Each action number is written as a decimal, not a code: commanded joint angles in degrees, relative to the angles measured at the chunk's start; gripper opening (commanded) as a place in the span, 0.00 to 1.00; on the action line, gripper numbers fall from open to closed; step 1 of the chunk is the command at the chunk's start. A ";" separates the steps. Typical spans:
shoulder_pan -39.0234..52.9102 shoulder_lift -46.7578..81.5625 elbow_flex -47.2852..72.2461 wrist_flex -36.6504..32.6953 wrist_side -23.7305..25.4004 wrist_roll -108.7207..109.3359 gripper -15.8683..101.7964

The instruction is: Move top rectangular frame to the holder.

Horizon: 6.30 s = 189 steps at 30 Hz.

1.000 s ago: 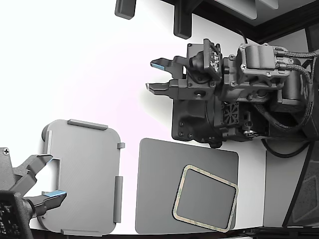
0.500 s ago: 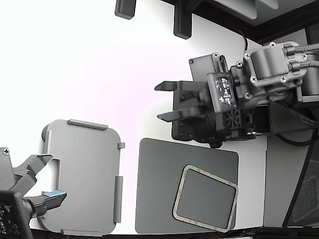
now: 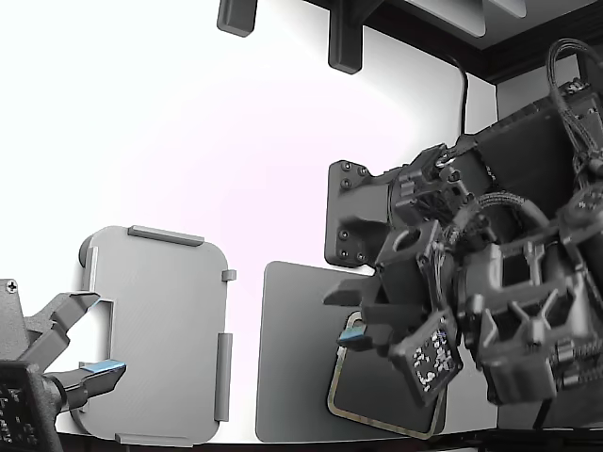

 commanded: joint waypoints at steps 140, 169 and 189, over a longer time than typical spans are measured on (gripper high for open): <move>6.33 -26.28 -20.39 6.24 -1.14 15.56 0.05; -26.98 -42.19 -45.26 7.82 -3.69 7.65 0.05; -32.26 -55.55 -53.88 7.82 -5.80 9.49 0.05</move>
